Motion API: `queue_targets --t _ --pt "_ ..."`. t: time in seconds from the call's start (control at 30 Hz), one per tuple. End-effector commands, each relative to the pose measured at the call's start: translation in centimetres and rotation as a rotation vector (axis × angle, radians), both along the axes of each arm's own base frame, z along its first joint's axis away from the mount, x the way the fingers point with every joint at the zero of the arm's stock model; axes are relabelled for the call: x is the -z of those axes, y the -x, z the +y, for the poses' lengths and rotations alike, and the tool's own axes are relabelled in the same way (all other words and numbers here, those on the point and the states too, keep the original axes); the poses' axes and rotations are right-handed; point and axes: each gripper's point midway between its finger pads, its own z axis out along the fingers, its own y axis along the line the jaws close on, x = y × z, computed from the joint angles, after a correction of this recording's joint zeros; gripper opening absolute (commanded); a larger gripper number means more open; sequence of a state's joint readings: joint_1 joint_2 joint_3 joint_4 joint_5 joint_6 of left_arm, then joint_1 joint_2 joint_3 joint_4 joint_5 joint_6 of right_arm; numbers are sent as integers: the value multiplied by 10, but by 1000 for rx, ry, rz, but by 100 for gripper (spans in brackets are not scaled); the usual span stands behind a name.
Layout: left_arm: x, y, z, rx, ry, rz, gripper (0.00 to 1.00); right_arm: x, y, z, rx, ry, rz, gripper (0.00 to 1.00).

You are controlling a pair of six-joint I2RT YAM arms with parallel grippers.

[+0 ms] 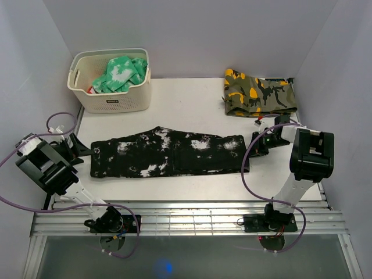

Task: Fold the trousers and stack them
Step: Fold the trousers

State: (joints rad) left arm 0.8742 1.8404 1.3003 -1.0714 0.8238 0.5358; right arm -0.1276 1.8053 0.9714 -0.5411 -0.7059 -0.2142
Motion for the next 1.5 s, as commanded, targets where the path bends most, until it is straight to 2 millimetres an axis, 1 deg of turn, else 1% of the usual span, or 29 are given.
queue_targets --t 0.0,0.07,0.1,0.2,0.23,0.27,0.3,0.4,0.47,0.5,0.67,0.7,0.77,0.83,0.87,0.97,1.0,1.03,1.07,1.1,1.13,1.17,1.2,1.23,1.27,1.3,1.33,1.37,1.47 --pt "10 19 -19 132 -29 -25 98 -26 -17 -30 13 78 -105 8" --pt "18 19 -23 145 -38 -33 98 -40 -17 -38 13 86 -135 8" --pt "25 22 -33 166 -31 -18 97 -45 -19 -46 29 90 -148 8" --pt "26 16 -47 198 -58 -35 94 -71 -22 -64 47 103 -198 8" --pt "30 16 -63 228 -46 -25 93 -78 -23 -69 53 104 -209 8" --pt "32 12 -67 239 -56 -32 92 -91 -25 -74 59 106 -222 8" --pt "32 8 -82 265 -43 -25 91 -98 -27 -82 68 108 -241 8" --pt "38 4 -108 291 -20 -6 88 -127 -32 -95 91 109 -288 8" --pt "44 -2 -119 300 -19 -9 83 -150 -39 -100 96 109 -339 8" --pt "46 -3 -133 319 -4 14 81 -159 -36 -97 96 81 -339 8" --pt "51 -17 -172 388 14 50 74 -200 -41 -80 83 -27 -416 8" --pt "52 -18 -183 411 20 58 66 -209 -45 -73 77 -64 -446 8" --pt "53 -20 -195 406 59 86 61 -221 -48 -61 93 -114 -448 8" --pt "54 -21 -207 424 75 95 56 -234 -52 -40 54 -167 -490 8" --pt "55 -21 -212 416 94 117 55 -239 -51 -21 38 -209 -468 8" --pt "53 -25 -223 414 115 128 45 -254 -56 9 -7 -247 -536 8" --pt "52 -25 -226 416 122 128 37 -257 -53 31 -24 -272 -511 8" --pt "52 -27 -227 412 122 119 33 -256 -50 43 -29 -286 -508 8" --pt "52 -28 -228 410 123 119 28 -263 -56 54 -54 -291 -573 8" --pt "52 -29 -229 405 126 121 24 -262 -53 75 -67 -294 -556 8" --pt "51 -31 -230 406 128 116 13 -261 -51 90 -93 -295 -562 8" --pt "51 -32 -230 404 126 110 7 -261 -52 102 -110 -295 -579 8" --pt "51 -33 -231 399 131 114 3 -259 -47 124 -135 -295 -568 8" --pt "50 -36 -232 397 136 101 0 -254 -47 135 -143 -293 -554 8" --pt "51 -36 -233 394 140 101 0 -253 -46 146 -160 -294 -554 8" --pt "50 -37 -234 393 145 99 0 -250 -42 167 -186 -286 -557 8" --pt "49 -39 -235 390 154 96 0 -243 -42 177 -187 -278 -535 8" --pt "47 -39 -238 391 172 91 0 -240 -34 195 -219 -282 -527 8" --pt "43 -41 -243 390 198 72 0 -226 -37 219 -203 -248 -510 8"
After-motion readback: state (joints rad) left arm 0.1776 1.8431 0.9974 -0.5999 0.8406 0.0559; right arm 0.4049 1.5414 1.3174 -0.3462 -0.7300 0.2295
